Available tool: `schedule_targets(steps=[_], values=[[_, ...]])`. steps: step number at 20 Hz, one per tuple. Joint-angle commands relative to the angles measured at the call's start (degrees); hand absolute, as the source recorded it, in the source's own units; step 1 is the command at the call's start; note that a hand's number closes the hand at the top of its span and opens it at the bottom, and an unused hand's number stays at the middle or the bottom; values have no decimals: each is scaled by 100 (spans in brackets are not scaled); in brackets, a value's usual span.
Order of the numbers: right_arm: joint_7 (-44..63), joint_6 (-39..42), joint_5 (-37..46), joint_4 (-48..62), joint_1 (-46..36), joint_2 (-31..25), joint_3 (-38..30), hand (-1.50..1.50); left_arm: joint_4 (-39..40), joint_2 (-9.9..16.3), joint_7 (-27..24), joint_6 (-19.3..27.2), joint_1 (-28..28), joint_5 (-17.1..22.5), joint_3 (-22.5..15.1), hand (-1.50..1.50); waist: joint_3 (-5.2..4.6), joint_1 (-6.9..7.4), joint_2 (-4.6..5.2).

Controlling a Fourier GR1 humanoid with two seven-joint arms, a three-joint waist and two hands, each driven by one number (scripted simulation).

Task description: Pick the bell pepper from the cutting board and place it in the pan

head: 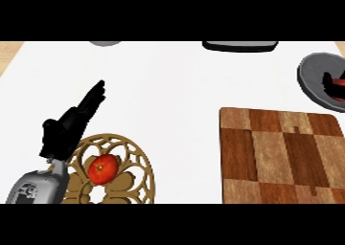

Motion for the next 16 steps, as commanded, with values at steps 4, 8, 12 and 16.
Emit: schedule_targets(steps=[4,8,12,16], values=[[-285,-565,156,1225,-710,-109,-71,150,109,-3,10,-78,-221,-13,15,0,6,84,41],[932,-128,547,1826,-534,-557,148,-150,30,1,-128,-134,-97,-37,-75,0,2,280,130],[994,419,569,2040,-929,-536,210,-150,206,-112,-160,-119,-259,-61,-138,0,20,302,157],[597,517,144,2076,-885,-397,-195,-150,37,-22,-27,-186,-206,29,-55,0,40,338,164]])
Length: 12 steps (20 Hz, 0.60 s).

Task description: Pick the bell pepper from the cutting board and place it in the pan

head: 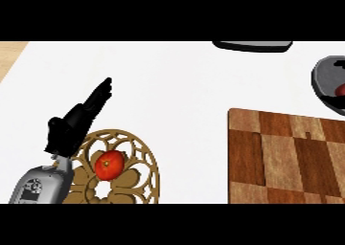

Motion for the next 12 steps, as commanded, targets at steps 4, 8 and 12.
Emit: schedule_targets(steps=[4,8,12], values=[[-567,704,-819,110,-170,-45,-777,-150,82,87,-205,-61,173,43,113,0,19,5,27],[-844,1157,-1453,152,-186,-84,-1382,-150,14,-41,68,50,-134,-2,42,0,27,-126,8],[-889,2123,-1729,319,-56,-457,-1633,-150,-45,-43,-19,4,108,74,62,0,22,-97,-2]])
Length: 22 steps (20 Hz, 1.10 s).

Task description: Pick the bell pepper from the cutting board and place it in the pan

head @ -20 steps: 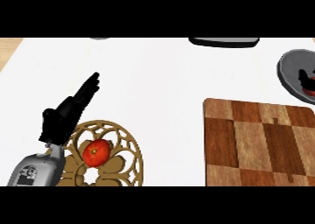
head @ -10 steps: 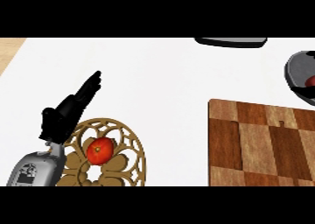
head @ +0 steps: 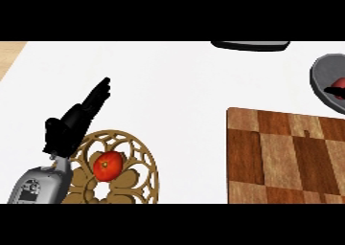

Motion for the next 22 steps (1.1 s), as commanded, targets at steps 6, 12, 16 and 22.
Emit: schedule_targets(steps=[6,12,16,22], values=[[-607,1821,-455,129,613,-608,-393,-150,-8,-36,-46,108,84,-128,-18,0,4,-98,-12],[-1448,2259,-627,-87,1095,-636,-523,-150,5,0,70,68,26,-25,93,0,4,-157,-46],[-1803,2299,-683,-164,1476,-500,-537,-150,68,43,-238,57,266,-101,97,0,1,-163,-64],[-2083,2808,-734,-299,1853,-624,-473,-150,64,97,-108,39,163,31,278,0,-7,-250,-118]])
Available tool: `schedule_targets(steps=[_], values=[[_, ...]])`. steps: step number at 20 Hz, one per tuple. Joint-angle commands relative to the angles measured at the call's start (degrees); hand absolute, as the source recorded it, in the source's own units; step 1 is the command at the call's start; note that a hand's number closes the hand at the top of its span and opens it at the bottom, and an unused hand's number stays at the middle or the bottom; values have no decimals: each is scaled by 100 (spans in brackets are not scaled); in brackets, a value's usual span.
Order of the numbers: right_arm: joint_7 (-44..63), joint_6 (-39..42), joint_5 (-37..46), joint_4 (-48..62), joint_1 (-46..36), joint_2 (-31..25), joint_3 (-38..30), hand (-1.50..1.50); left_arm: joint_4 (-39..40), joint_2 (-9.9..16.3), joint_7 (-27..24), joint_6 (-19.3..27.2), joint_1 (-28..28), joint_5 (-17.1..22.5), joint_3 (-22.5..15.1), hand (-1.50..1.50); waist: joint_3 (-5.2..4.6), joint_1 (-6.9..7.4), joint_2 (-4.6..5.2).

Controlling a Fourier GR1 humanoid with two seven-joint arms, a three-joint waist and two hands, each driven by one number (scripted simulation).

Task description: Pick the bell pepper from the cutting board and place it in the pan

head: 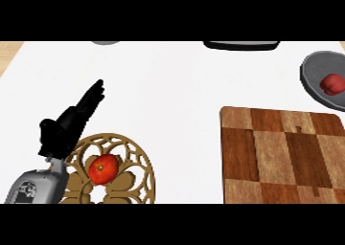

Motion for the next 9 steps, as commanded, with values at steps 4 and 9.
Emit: schedule_targets(steps=[4,9], values=[[-1026,789,-82,-136,586,82,50,-150,-88,57,54,-97,80,113,76,0,-6,-52,-45],[-1181,654,-170,-218,865,153,55,-150,104,128,-177,-75,178,5,140,0,-3,-74,-33]])
